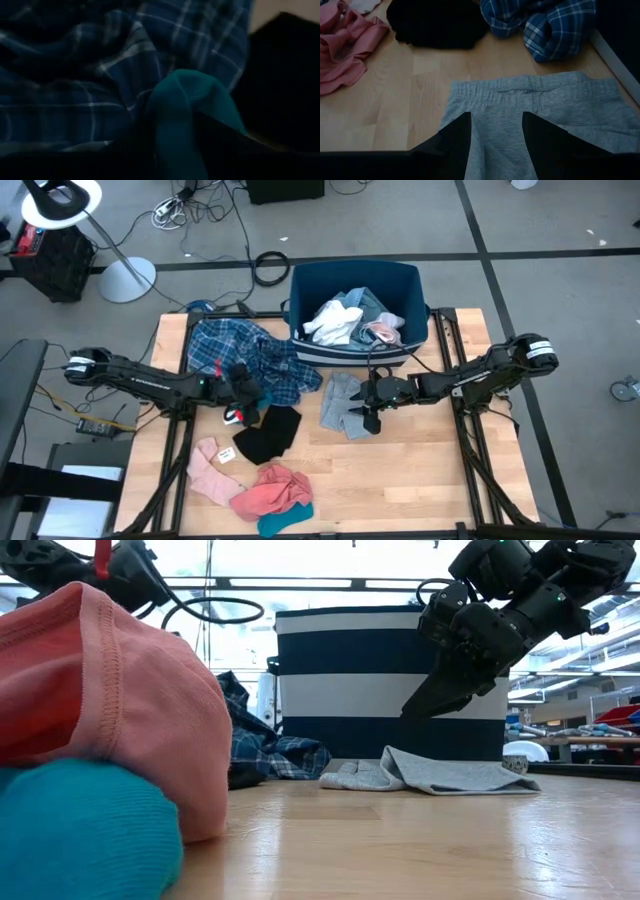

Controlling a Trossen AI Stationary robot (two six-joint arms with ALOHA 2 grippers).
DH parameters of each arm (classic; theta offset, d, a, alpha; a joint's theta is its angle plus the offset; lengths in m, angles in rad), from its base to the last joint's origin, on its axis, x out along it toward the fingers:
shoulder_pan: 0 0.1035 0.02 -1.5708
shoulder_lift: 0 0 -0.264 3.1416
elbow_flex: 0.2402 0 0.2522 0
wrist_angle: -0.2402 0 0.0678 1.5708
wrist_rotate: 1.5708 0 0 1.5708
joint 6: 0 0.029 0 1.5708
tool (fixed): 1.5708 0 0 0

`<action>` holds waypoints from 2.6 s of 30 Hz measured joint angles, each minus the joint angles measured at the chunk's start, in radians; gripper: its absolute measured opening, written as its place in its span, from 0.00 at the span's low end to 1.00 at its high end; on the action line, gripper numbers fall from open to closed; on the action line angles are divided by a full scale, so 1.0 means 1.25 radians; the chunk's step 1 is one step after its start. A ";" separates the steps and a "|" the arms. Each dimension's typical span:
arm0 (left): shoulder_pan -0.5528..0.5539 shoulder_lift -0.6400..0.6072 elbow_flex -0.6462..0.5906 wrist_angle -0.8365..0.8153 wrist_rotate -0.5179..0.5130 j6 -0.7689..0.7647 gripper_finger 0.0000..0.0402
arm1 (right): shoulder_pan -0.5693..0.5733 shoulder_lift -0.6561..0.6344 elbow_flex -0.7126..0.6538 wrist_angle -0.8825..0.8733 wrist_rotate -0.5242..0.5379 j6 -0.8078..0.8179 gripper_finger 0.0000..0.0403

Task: Sort clothes
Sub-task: Put the blue sock into the blue bin

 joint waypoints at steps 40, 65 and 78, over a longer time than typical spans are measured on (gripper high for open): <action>0.002 -0.003 0.511 -0.113 -0.046 0.128 0.00 | 0.000 0.000 0.000 0.003 0.000 0.000 0.44; 0.374 0.392 1.144 -0.109 0.241 0.287 0.00 | 0.000 0.000 0.000 0.043 0.000 -0.014 0.44; 0.468 0.546 1.160 -0.121 0.344 0.153 0.03 | 0.000 0.000 0.000 0.045 0.000 -0.028 0.44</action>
